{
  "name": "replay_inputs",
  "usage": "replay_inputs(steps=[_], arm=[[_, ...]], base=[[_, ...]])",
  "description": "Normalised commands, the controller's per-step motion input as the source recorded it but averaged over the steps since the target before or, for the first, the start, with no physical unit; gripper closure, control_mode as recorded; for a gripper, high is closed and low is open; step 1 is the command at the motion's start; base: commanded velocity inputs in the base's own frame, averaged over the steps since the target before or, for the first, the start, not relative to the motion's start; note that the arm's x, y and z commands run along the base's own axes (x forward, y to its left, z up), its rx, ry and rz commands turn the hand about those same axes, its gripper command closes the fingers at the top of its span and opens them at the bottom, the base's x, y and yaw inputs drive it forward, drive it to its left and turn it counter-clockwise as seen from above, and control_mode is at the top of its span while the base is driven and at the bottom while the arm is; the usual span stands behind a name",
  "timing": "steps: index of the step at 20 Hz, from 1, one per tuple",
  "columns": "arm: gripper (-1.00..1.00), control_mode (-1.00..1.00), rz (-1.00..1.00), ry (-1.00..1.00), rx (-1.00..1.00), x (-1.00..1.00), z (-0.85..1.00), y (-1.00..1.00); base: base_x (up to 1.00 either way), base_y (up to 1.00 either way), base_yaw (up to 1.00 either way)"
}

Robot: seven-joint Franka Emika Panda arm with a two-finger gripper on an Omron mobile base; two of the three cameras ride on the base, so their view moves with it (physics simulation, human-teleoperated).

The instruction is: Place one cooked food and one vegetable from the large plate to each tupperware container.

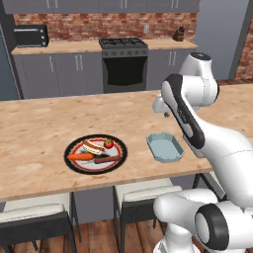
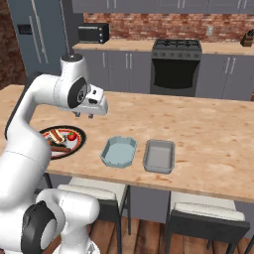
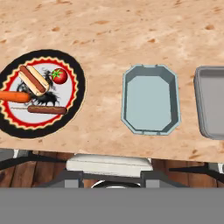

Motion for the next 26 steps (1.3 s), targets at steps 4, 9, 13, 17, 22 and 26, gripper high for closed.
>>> replay_inputs(steps=[4,9,13,17,22,26], arm=[[-1.00,-1.00,0.01,0.00,0.02,0.00,-0.09,0.04],[-1.00,-1.00,0.12,0.02,0.01,0.25,-0.34,0.37],[-1.00,-1.00,0.10,0.00,-0.09,0.49,-0.55,0.66],[-1.00,-1.00,0.12,0.00,-0.05,0.27,-0.31,0.85],[-1.00,-1.00,0.15,0.03,0.00,0.20,-0.25,0.68],[-1.00,-1.00,0.20,0.03,0.00,0.35,-0.64,0.65]], base=[[0.00,0.00,0.00],[0.00,0.00,0.00],[0.00,0.00,0.00],[0.00,0.00,0.00],[0.00,0.00,0.00],[0.00,0.00,0.00]])
